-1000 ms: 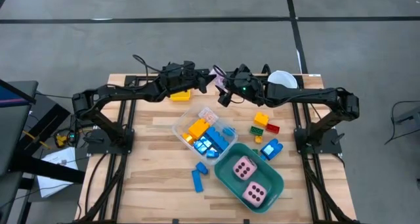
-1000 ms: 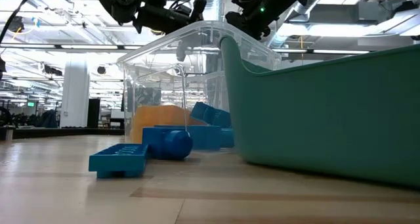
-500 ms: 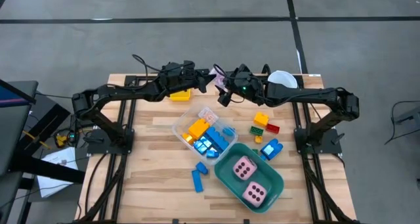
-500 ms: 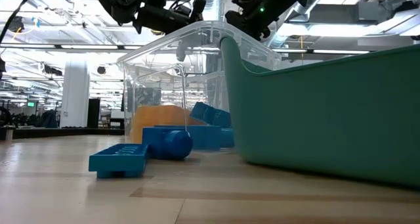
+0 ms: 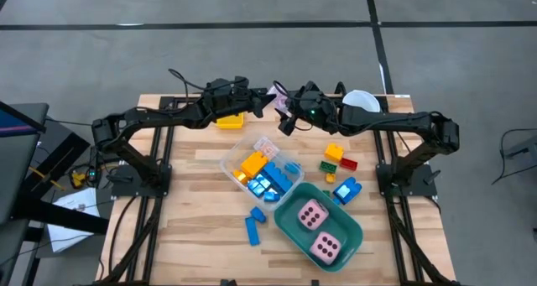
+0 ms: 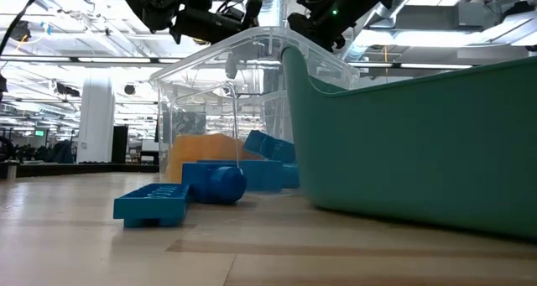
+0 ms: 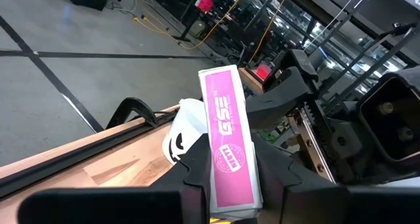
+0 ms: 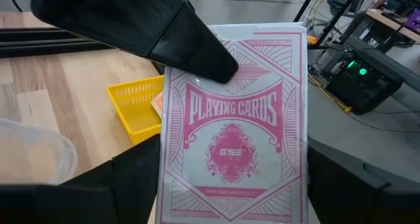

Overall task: Pick & Place Toys
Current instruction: Put the pink deck of cards into the yellow bin

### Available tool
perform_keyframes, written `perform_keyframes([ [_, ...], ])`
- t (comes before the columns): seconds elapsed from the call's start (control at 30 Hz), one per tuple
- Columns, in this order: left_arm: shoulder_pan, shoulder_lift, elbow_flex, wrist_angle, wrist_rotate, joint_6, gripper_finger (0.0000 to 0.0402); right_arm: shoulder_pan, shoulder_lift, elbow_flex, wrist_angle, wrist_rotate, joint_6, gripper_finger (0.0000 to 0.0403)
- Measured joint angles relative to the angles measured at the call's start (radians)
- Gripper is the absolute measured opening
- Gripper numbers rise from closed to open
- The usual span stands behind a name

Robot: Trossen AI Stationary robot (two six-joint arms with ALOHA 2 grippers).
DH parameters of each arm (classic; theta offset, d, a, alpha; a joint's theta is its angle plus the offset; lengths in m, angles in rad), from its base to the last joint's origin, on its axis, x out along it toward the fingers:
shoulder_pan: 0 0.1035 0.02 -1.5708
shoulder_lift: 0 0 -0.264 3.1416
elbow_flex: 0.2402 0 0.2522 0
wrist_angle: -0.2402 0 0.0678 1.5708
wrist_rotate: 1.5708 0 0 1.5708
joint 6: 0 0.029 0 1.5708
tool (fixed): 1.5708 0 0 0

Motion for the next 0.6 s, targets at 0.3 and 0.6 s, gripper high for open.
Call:
perform_keyframes([
  [0.3, -0.005, 0.000, 0.000, -0.002, -0.002, 0.001, 0.0058, 0.000, 0.000, 0.000, 0.006, -0.003, 0.053, 0.0313],
  [0.6, 0.004, 0.003, -0.004, -0.024, -0.020, 0.023, 0.0058, 0.019, -0.006, 0.002, 0.029, -0.010, 0.088, 0.0364],
])
